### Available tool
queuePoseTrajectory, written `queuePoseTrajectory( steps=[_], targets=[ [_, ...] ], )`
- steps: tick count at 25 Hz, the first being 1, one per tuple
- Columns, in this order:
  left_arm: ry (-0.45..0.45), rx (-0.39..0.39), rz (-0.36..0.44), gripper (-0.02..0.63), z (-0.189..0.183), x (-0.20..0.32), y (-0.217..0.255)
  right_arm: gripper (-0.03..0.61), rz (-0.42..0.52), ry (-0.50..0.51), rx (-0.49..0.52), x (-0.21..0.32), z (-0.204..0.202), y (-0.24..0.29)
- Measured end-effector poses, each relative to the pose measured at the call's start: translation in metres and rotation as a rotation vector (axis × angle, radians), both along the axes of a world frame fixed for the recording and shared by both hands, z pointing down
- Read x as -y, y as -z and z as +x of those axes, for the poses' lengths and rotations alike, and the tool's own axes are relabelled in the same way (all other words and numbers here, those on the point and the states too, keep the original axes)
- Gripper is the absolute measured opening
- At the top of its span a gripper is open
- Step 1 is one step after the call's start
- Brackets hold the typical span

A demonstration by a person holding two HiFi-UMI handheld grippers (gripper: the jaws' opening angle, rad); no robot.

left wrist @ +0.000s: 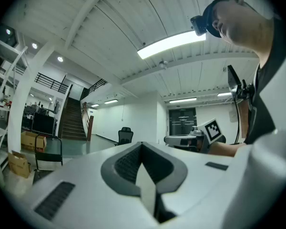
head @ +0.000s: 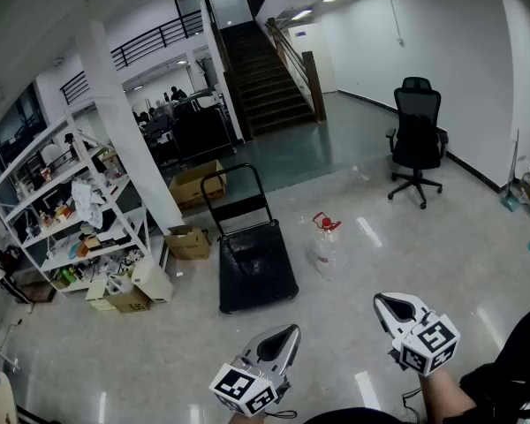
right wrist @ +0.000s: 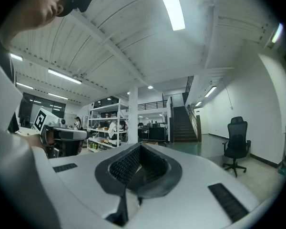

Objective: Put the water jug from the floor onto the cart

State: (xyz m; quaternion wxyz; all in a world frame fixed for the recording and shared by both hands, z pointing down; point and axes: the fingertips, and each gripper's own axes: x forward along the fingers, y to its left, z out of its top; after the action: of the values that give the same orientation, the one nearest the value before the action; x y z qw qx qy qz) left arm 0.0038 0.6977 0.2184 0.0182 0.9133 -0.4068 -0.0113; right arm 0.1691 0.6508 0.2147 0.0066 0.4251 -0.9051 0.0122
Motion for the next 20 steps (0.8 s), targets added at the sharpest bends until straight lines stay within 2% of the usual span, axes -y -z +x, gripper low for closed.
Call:
queuePoseTrajectory(
  steps=[12,20],
  targets=[
    [0.018,0.010,-0.004,0.001,-0.020,0.013,-0.009,0.002,-0.016,0.000,-0.007,0.012,-0.015,-0.006],
    [-0.008,0.008,0.000,0.001,-0.025,0.011,-0.013,0.002,-0.031,-0.004,0.013,0.010,-0.027,-0.009]
  ],
)
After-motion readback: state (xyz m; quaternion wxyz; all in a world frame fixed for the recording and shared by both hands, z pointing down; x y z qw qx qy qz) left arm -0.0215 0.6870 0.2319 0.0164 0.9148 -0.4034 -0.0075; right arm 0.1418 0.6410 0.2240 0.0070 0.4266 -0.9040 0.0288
